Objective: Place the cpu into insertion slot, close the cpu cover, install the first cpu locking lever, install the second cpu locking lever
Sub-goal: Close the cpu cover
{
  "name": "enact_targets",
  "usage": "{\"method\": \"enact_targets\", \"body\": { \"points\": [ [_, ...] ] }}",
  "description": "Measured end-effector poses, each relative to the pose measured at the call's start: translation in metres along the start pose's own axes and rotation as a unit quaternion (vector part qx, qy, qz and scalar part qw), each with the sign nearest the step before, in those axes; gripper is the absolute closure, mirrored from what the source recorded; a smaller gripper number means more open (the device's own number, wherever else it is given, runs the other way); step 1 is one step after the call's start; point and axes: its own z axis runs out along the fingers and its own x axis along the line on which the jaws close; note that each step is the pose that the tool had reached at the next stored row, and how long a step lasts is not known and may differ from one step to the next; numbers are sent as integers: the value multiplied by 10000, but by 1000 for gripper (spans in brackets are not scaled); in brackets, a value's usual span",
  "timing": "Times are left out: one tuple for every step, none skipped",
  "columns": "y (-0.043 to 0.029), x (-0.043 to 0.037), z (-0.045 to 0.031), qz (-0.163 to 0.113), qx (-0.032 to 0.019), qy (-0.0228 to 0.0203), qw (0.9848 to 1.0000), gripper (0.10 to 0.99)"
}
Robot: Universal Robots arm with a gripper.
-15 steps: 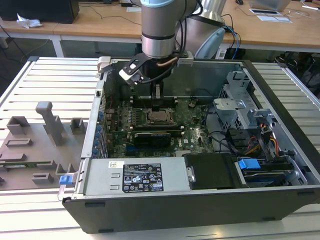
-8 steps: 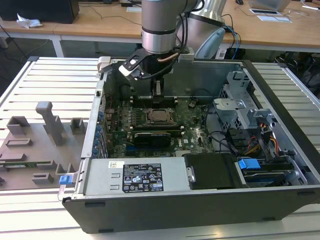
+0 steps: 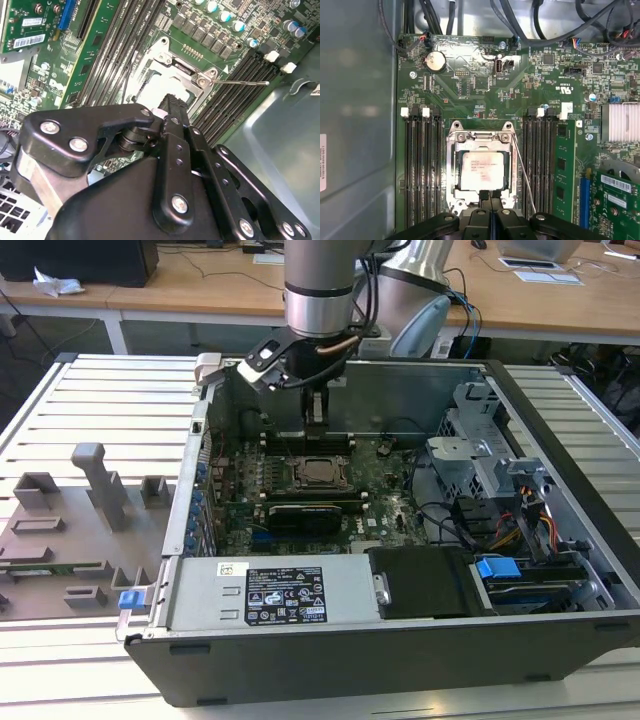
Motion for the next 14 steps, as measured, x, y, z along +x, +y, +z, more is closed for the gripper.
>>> {"method": "enact_targets", "body": {
  "points": [
    [1, -1, -9, 0, 0, -1, 10000, 980],
    [1, -2, -26, 0, 2, -2, 10000, 980],
    [3, -3, -43, 0, 2, -2, 10000, 980],
    [3, -4, -58, 0, 3, -2, 10000, 980],
    [4, -5, -67, 0, 4, -3, 10000, 980],
    [5, -6, -83, -1, 6, -3, 10000, 980],
    [6, -7, -101, -1, 7, -4, 10000, 980],
    [7, -8, -113, -1, 8, -4, 10000, 980],
    [8, -9, -127, -1, 9, -5, 10000, 980],
    [10, -11, -145, -1, 11, -6, 10000, 980],
    [10, -12, -157, -1, 12, -6, 10000, 980],
    [11, -12, -165, -1, 13, -6, 10000, 980],
    [13, -13, -180, -1, 15, -6, 10000, 980],
    [14, -15, -199, -1, 17, -7, 10000, 980]
  ]
}}
